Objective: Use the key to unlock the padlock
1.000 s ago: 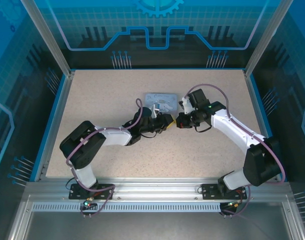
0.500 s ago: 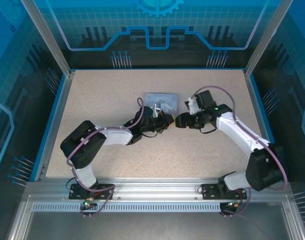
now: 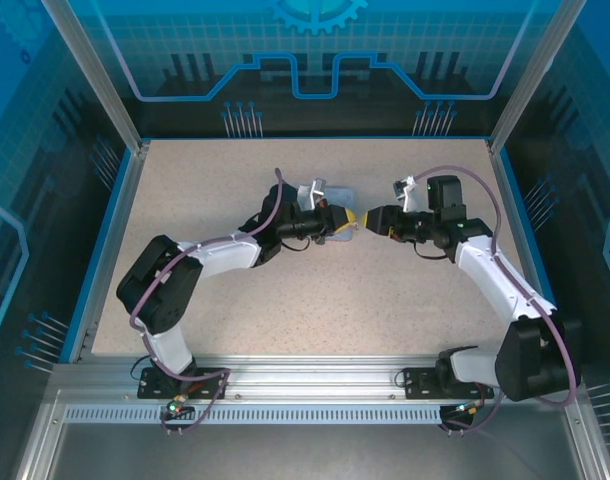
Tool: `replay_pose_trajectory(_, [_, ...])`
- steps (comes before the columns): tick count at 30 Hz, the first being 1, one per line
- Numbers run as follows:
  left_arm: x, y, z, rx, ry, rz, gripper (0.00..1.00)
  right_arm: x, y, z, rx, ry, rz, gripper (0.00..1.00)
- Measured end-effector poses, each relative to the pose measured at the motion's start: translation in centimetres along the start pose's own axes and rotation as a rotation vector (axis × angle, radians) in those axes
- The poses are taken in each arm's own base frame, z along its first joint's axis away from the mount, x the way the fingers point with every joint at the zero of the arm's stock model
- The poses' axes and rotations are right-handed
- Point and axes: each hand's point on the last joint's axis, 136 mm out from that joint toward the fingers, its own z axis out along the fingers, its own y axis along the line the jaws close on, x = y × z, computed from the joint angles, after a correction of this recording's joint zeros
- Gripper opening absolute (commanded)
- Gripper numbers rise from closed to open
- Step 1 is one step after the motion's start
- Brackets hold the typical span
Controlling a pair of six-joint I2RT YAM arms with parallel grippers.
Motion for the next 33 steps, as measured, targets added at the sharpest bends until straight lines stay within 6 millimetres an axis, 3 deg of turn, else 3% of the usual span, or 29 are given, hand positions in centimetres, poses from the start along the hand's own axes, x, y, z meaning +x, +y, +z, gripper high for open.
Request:
replay_pose_trajectory(11, [0.3,-1.3,-0.2,0.042,0.071,0.010,0.00,-0.3,0.7,1.2,-0.110,0.002,0.002,0.38])
replay_pose_trajectory(33, [0.2,-0.8,-0.1,0.034,0.071,-0.006,0.00,0.6,0.6,1.8,-0.171,0.028,0.030,0.25])
